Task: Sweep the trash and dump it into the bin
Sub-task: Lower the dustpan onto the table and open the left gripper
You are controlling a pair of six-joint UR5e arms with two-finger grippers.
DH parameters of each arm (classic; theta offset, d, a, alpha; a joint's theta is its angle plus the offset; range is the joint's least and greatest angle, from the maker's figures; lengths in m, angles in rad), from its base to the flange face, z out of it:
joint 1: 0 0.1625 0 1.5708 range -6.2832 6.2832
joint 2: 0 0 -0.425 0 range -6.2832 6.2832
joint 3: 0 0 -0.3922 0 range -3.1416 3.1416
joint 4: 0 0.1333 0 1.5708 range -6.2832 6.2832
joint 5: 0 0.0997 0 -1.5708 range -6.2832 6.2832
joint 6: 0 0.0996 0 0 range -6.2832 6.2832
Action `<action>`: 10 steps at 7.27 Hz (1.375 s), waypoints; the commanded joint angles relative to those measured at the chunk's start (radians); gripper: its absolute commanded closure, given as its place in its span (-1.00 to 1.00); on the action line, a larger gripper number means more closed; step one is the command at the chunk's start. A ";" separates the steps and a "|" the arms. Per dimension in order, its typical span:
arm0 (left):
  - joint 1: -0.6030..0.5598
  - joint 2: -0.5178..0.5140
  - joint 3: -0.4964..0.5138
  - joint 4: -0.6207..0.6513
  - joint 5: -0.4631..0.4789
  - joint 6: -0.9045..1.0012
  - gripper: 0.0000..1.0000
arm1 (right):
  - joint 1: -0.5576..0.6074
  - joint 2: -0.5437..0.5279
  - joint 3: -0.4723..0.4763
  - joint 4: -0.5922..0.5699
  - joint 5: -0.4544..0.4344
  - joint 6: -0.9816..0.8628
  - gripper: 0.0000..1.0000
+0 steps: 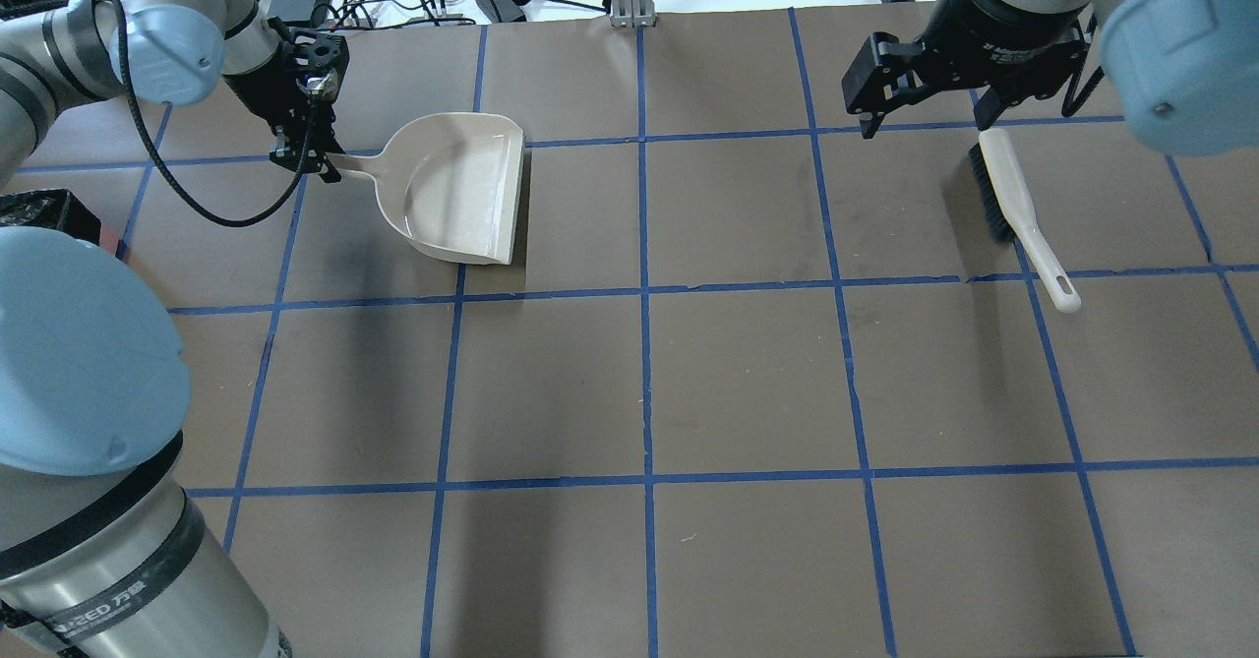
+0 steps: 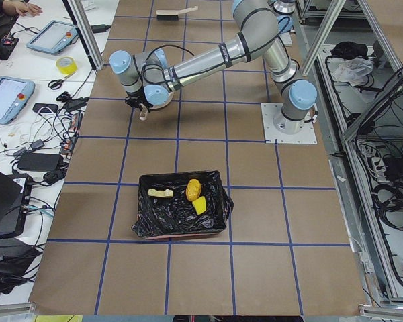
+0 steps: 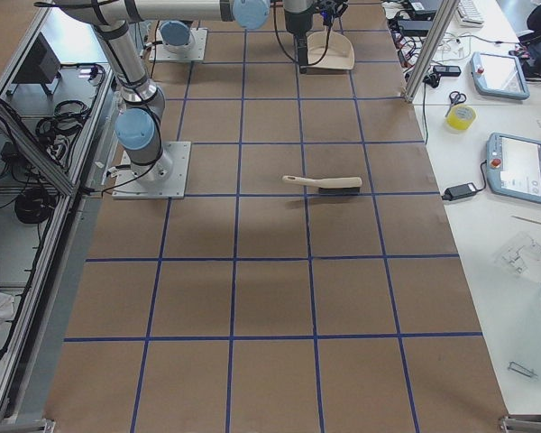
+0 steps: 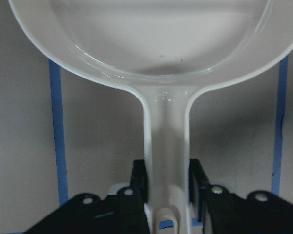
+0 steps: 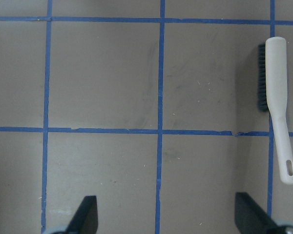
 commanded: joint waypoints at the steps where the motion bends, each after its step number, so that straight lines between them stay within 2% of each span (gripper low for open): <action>1: -0.001 -0.007 -0.001 0.020 -0.009 -0.011 -0.02 | -0.001 -0.002 0.001 0.001 0.004 0.001 -1.00; 2: -0.001 -0.010 -0.003 0.020 -0.009 -0.012 -0.12 | -0.001 -0.002 0.001 0.001 0.004 0.001 -1.00; 5: -0.005 0.023 0.000 -0.017 -0.009 -0.073 -0.14 | 0.001 0.000 0.001 -0.001 0.004 0.001 -1.00; 6: -0.019 0.066 0.009 -0.110 -0.009 -0.166 -0.14 | 0.001 0.000 0.001 -0.001 0.004 0.001 -1.00; 10: -0.195 0.252 0.004 -0.280 0.003 -0.761 -0.33 | 0.001 -0.002 0.001 -0.001 0.004 0.003 -1.00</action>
